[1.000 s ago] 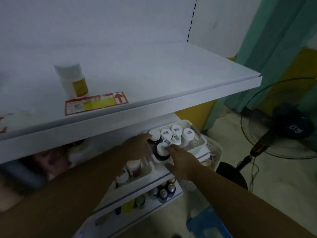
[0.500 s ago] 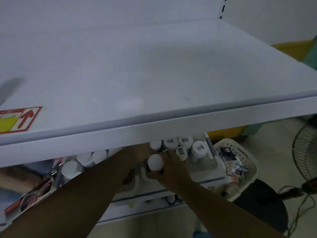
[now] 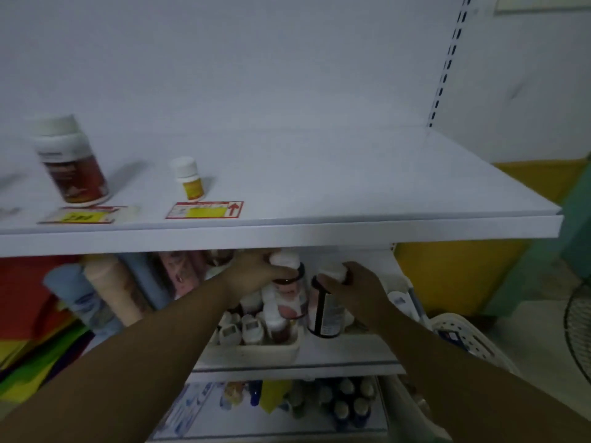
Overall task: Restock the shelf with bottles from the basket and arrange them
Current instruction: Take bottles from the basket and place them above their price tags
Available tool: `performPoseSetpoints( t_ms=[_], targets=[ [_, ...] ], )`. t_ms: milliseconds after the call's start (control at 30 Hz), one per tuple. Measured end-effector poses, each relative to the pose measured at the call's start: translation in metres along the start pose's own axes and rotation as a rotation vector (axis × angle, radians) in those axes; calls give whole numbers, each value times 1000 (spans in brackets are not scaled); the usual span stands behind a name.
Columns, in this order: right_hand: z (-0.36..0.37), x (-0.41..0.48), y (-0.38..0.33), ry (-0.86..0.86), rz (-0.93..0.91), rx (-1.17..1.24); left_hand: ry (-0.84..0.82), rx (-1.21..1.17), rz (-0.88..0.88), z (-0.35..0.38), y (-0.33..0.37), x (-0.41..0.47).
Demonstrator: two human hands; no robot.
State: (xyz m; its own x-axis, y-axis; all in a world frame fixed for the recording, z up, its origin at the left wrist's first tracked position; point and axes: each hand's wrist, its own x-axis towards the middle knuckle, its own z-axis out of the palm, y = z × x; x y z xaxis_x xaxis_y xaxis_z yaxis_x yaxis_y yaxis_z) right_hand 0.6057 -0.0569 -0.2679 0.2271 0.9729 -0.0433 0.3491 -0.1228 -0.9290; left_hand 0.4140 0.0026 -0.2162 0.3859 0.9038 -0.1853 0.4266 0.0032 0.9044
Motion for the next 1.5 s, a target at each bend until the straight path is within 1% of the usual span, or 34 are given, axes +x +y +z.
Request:
performPoseSetpoints(
  t_ms=[100, 200, 300, 467, 533, 600, 733, 800, 867, 933, 1133, 1300, 1400, 1500],
  targets=[
    [21, -34, -28, -51, -41, 110, -6, -64, -20, -26, -16, -49],
    [50, -65, -59, -102, -1, 291, 41, -69, -55, -54, -24, -102],
    [83, -99, -100, -201, -1, 388, 146, -46, -21, -88, -24, -163],
    [142, -146, -174, -466, -63, 594, 353, -74, 10, -149, -14, -260],
    [167, -163, -202, -518, -86, 632, 454, -98, 25, -170, -10, -294],
    [191, -177, -227, -522, -111, 649, 536, -97, 47, -190, -7, -325],
    [240, -196, -265, -548, -101, 597, 659, -86, 68, -233, -9, -368],
    [263, -201, -279, -588, -144, 561, 699, -88, 58, -253, -11, -379],
    [283, -202, -292, -586, -253, 467, 727, -100, 51, -272, -14, -385],
    [300, -199, -307, -575, -326, 422, 756, -91, 38, -294, -18, -385],
    [346, -158, -365, -569, -528, 294, 846, -72, 38, -371, -21, -366],
    [384, -113, -424, -604, -628, 279, 873, 7, 63, -439, -5, -352],
    [400, -94, -458, -617, -697, 240, 931, 70, 105, -478, 3, -347],
    [417, -76, -485, -611, -720, 240, 969, 74, 136, -515, 5, -337]
  ],
)
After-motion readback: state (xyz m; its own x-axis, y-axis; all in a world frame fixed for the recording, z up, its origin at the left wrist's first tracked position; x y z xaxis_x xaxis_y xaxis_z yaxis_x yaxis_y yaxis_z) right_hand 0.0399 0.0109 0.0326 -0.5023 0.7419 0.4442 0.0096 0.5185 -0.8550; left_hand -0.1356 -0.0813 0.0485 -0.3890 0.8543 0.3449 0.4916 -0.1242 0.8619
